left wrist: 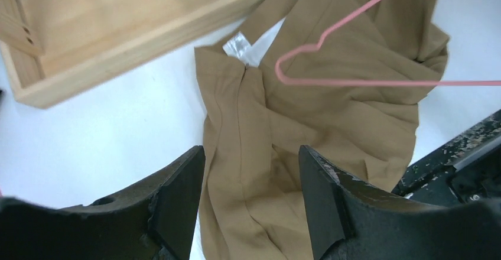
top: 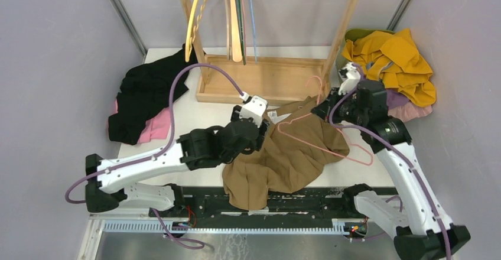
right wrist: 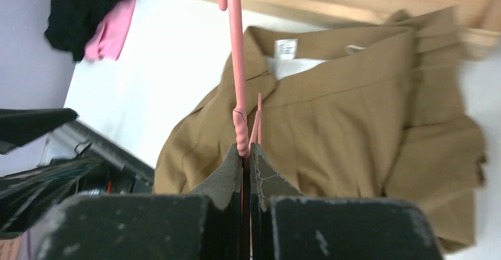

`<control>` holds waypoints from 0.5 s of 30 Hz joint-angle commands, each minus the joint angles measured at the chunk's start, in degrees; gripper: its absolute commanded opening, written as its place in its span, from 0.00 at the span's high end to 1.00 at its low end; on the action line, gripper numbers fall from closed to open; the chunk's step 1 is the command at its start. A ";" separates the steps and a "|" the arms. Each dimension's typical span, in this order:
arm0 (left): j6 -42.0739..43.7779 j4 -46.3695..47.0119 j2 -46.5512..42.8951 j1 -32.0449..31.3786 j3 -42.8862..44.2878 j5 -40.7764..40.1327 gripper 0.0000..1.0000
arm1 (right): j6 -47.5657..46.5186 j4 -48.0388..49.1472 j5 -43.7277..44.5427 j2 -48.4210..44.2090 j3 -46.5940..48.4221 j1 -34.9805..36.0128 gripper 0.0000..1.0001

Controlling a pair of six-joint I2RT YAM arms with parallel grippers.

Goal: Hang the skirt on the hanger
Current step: Hang the skirt on the hanger.

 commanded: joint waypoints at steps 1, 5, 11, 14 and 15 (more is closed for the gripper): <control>-9.67 -2.92 6.66 4.91 0.47 5.76 0.32 | -2.34 -2.37 8.90 -4.33 1.60 -2.45 0.99; -10.87 2.57 14.99 9.31 -0.31 14.66 0.31 | -2.33 -2.68 9.16 -7.13 1.07 -3.03 0.99; -11.24 9.10 26.86 14.42 0.21 16.03 0.28 | -5.45 -6.39 12.29 -7.78 2.27 -3.20 0.99; -11.40 10.98 32.22 15.88 0.59 16.46 0.26 | -5.47 -6.35 12.10 -7.60 1.97 -3.31 0.99; -11.40 11.44 33.19 15.92 0.42 16.05 0.26 | -5.34 -6.06 11.59 -7.52 1.83 -3.40 0.99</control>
